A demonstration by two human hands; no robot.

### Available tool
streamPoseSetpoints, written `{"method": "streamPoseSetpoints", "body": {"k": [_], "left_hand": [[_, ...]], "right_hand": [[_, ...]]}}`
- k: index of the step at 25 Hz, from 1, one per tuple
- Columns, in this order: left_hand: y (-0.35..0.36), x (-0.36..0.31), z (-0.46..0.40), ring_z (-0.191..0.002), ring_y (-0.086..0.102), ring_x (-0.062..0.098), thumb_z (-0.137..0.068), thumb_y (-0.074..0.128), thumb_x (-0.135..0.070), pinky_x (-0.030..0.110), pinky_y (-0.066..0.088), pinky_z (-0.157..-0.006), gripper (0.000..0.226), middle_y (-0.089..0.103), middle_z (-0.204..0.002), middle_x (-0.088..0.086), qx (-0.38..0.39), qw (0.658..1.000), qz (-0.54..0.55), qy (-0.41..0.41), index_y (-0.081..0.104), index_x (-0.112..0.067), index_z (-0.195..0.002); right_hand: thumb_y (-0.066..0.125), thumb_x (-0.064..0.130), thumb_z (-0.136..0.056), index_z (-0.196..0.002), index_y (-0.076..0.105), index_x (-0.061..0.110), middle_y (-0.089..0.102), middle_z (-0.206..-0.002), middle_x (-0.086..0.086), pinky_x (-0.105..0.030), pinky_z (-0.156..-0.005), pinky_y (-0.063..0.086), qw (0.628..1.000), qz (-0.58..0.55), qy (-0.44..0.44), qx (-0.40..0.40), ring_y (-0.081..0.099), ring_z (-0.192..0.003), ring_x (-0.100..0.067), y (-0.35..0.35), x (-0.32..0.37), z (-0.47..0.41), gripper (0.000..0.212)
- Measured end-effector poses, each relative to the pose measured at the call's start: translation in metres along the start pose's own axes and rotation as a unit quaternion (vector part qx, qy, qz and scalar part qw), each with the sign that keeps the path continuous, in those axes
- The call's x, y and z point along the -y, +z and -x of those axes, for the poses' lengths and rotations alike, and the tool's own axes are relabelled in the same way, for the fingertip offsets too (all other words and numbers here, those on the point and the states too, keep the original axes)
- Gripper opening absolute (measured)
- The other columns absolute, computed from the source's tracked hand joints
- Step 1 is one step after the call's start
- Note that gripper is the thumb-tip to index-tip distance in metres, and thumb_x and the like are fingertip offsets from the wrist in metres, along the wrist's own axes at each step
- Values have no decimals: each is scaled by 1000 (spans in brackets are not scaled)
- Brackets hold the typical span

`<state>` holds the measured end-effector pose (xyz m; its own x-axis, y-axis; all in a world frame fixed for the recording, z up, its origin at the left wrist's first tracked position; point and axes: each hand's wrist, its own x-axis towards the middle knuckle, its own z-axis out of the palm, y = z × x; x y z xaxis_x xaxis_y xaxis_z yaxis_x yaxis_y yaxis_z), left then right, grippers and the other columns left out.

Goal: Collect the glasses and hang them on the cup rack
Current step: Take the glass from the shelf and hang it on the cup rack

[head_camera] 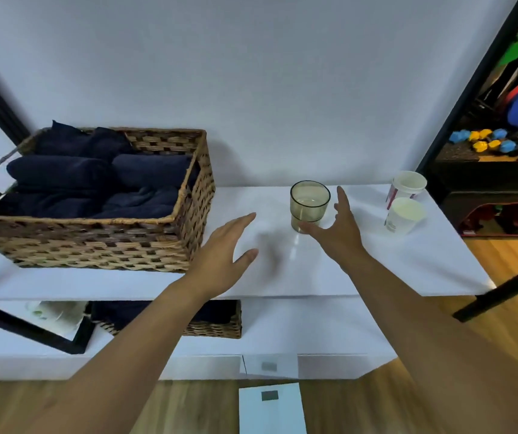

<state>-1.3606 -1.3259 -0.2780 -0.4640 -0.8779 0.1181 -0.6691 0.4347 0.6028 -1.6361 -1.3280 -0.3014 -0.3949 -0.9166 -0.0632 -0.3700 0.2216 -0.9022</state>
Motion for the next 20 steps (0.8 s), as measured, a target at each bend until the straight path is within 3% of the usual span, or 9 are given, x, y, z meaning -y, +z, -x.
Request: {"method": "streamPoseSetpoints", "body": {"k": [5,8,11,20], "left_hand": [[26,-10,1,-151,28,6,-104,60,-40,22,25,-118,68,33,-166,-14,-26,999,14,-34,27,-36,-163],[35,-11,13,-151,29,5,-104,61,-40,17,23,-116,68,35,-165,-16,-32,998,14,-55,27,-36,-163],[33,-10,19,-150,29,4,-104,61,-39,19,25,-116,68,36,-164,-15,-38,996,24,-83,27,-37,-163],[9,0,56,-147,37,4,-102,63,-44,30,35,-117,69,41,-162,-16,-74,986,58,-135,28,-42,-161]], "right_hand": [[97,45,-67,-164,22,37,39,-164,3,-44,-115,44,999,-29,19,33,42,-148,-24,7,-16,-38,123],[100,35,-61,-152,40,34,57,-142,9,-48,-104,56,995,-85,2,50,59,-131,-24,15,-18,-48,109],[100,32,-61,-143,45,34,57,-127,16,-49,-98,59,993,-109,-8,46,61,-123,-21,21,-19,-48,99],[101,37,-62,-133,48,39,61,-129,10,-41,-103,55,987,-68,-89,111,62,-119,-15,42,16,10,89]]}}
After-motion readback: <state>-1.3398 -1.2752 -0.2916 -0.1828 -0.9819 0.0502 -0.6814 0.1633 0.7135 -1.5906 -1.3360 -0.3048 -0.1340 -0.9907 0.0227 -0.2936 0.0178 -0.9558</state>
